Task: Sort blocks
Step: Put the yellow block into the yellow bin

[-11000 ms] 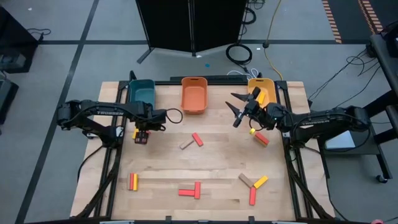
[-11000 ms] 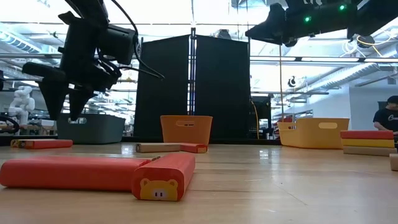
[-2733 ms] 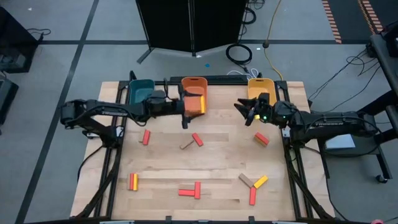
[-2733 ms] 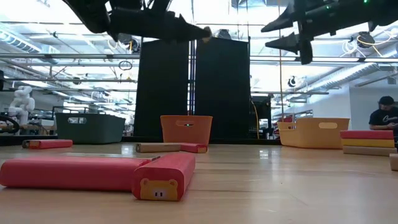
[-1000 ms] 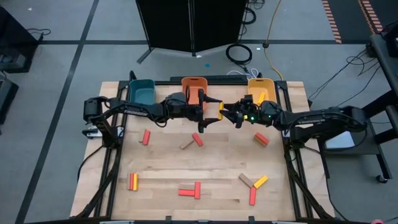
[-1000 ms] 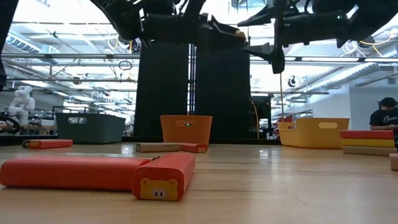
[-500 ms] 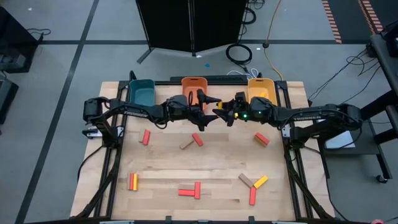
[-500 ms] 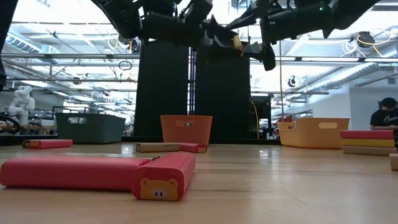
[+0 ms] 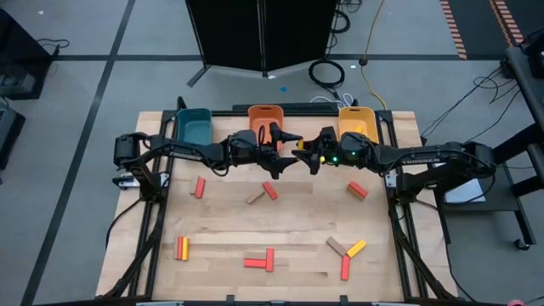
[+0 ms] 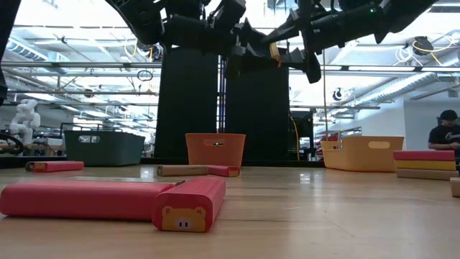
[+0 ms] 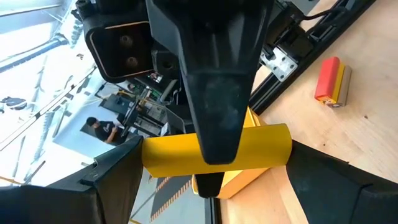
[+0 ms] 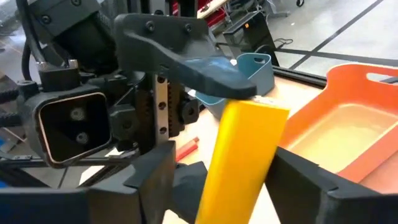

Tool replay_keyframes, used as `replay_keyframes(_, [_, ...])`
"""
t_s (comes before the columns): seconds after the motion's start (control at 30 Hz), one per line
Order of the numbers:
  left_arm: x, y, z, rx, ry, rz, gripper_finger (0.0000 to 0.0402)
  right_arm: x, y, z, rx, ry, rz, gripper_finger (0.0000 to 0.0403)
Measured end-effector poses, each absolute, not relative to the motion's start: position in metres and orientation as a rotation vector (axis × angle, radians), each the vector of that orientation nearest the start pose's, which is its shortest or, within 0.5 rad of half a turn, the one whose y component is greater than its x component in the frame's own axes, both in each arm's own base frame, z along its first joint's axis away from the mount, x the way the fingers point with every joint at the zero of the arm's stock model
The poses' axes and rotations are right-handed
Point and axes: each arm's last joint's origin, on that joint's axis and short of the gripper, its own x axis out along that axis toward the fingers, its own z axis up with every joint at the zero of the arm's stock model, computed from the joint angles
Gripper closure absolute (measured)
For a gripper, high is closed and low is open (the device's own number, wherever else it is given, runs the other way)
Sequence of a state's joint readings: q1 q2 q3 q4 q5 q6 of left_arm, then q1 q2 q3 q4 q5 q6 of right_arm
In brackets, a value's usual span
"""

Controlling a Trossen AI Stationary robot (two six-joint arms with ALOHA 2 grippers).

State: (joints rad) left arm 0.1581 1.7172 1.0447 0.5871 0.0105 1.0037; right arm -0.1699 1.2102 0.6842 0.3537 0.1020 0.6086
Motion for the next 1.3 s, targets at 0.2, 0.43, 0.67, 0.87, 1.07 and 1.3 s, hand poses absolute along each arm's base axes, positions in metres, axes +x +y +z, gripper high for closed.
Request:
replay_keyframes(0.2, [0.3792,0.0601,0.2513,0.992,0.145,0.092,0.0061,0.2596,-0.0476,0.2627,0.587,0.089,-0.317,0.0230])
replay_keyframes(0.43, [0.3792,0.0595,0.2515,0.992,0.142,0.090,0.0061,0.2595,-0.0477,0.2625,0.587,0.091,-0.320,0.0265])
replay_keyframes(0.67, [0.3794,0.0583,0.2517,1.000,0.141,0.088,0.0061,0.2595,-0.0477,0.2627,0.596,0.088,-0.319,0.0287])
replay_keyframes(0.87, [0.3794,0.0583,0.2515,0.993,0.142,0.088,0.0061,0.2595,-0.0477,0.2627,0.591,0.089,-0.318,0.0285])
replay_keyframes(1.07, [0.3794,0.0582,0.2514,0.991,0.142,0.085,0.0061,0.2594,-0.0476,0.2624,0.589,0.093,-0.317,0.0283])
replay_keyframes(1.3, [0.3795,0.0568,0.2514,0.991,0.132,0.069,0.0061,0.2594,-0.0473,0.2623,0.584,0.097,-0.313,0.0282])
